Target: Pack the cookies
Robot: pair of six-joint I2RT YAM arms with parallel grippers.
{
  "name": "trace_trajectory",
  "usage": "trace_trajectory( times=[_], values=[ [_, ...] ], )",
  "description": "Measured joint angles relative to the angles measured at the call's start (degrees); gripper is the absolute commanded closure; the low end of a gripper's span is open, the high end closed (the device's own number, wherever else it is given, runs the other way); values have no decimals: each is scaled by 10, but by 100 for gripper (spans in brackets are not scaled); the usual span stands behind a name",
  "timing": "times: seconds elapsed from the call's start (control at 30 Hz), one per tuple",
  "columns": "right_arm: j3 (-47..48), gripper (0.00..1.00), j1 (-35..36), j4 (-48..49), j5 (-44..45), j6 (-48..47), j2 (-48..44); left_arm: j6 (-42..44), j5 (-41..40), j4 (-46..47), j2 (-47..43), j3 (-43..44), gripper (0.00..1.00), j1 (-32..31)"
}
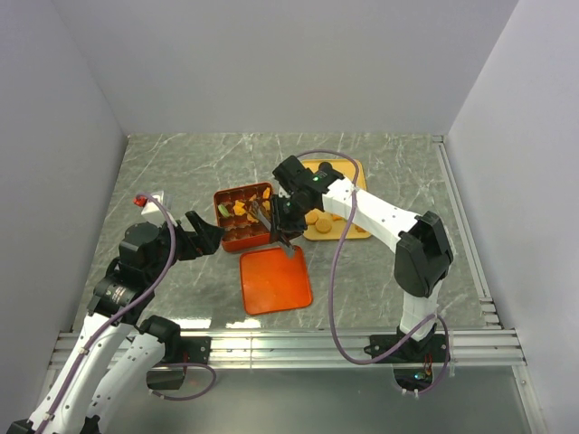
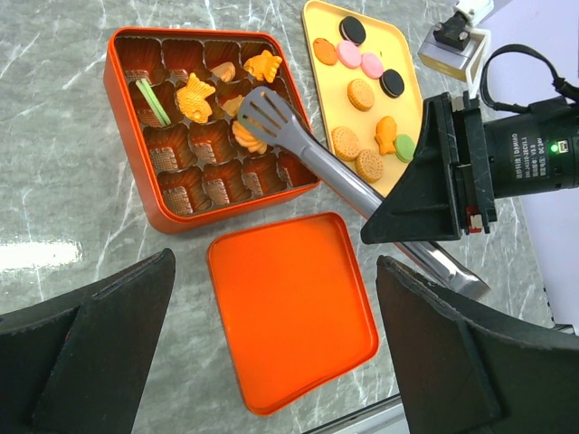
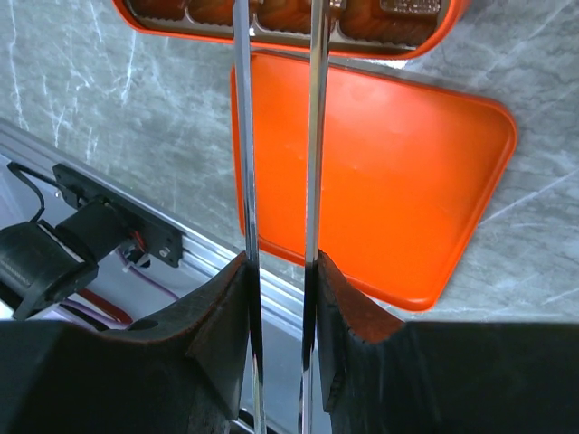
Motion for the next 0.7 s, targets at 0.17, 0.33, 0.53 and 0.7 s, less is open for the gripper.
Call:
trace_trajectory(
  times=[0.17, 0.33, 0.53, 0.7],
  values=[
    [-5, 57, 0, 3, 1, 0, 0, 0, 0, 0, 0, 0, 1, 0],
    [-5, 55, 0, 2, 9, -3, 0, 0, 0, 0, 0, 0, 1, 0],
    [2, 52, 0, -11, 28, -9, 0, 0, 0, 0, 0, 0, 1, 0],
    [26, 52, 0, -28, 49, -14, -3, 0, 0, 0, 0, 0, 1, 0]
  ],
)
